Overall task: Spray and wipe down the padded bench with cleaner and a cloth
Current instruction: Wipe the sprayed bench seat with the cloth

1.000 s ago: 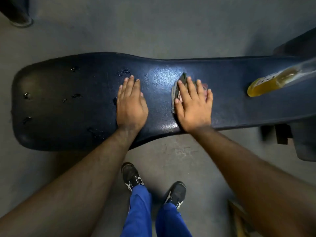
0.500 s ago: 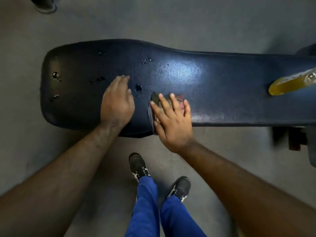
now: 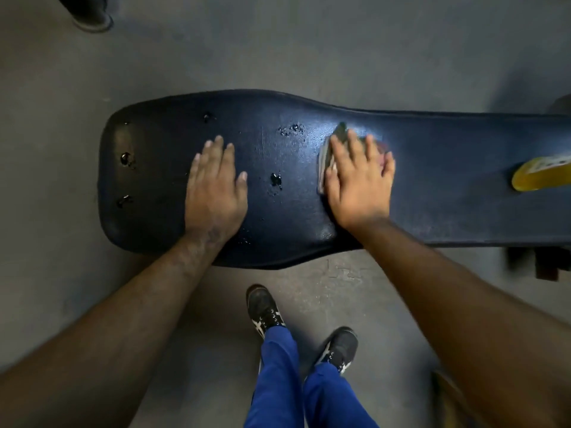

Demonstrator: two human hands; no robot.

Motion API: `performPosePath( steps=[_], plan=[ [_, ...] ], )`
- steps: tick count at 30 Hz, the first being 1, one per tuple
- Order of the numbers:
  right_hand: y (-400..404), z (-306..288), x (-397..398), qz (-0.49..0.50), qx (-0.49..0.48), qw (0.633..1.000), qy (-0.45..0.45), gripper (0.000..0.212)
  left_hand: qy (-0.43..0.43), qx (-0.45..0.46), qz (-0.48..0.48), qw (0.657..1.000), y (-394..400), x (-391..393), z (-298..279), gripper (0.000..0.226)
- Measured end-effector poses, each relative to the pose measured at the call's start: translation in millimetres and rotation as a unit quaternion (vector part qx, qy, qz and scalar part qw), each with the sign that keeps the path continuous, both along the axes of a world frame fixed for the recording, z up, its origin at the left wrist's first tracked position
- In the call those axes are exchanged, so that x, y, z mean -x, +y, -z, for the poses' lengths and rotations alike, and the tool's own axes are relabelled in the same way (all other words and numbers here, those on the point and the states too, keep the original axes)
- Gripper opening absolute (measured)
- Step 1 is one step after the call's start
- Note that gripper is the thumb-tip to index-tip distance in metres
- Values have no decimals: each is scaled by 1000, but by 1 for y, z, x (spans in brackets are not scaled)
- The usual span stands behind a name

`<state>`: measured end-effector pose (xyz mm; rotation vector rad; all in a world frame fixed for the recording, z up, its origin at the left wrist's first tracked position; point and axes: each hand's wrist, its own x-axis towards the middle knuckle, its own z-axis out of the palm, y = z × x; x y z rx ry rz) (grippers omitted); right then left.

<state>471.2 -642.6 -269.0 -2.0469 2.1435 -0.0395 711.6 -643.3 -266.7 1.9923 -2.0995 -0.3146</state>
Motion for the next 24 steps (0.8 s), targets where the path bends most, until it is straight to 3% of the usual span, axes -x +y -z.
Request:
performPosePath(
  steps=[1, 2, 5, 7, 9, 10, 11, 15, 16, 19, 20, 23, 24],
  plan=[
    [-7, -2, -14, 66, -8, 998, -8, 60, -1, 1, 2, 1000, 1, -1, 2, 54],
    [-4, -3, -29, 63, -6, 998, -10, 60, -2, 5, 1, 1000, 1, -1, 3, 54],
    [34, -9, -39, -213, -28, 976, -39, 58, -14, 10, -3, 1000, 2, 1, 2, 52],
    [15, -8, -15, -280, -24, 959, -27, 57, -17, 12, -3, 1000, 2, 1, 2, 52],
    [-32, -4, -12, -106, -16, 994, -16, 58, -16, 16, -4, 1000, 2, 3, 3, 52],
    [-50, -4, -25, -3, -37, 999, -17, 59, -19, 18, -6, 1000, 2, 2, 4, 52],
    [-57, -5, -41, 38, -50, 998, -17, 61, -22, 20, -4, 1000, 2, 1, 4, 52],
    [-50, -5, -56, -232, -16, 972, -39, 58, -30, 15, 2, 999, 1, 1, 2, 53],
    [-63, -6, -47, -221, -15, 974, -40, 58, -28, 13, 1, 1000, 2, 1, 3, 53],
    [-102, -5, -65, -1, -48, 998, -40, 58, -31, 18, -1, 999, 0, 1, 5, 53],
    [-102, -7, -79, -6, -51, 998, -43, 58, -30, 17, 0, 999, 0, 1, 5, 53],
    [-79, -6, -74, -244, -41, 967, -60, 58, -29, 19, 2, 999, 0, 0, 5, 53],
    [-83, -6, -56, -271, -44, 959, -69, 57, -29, 18, 4, 999, -1, 0, 6, 53]
  ],
)
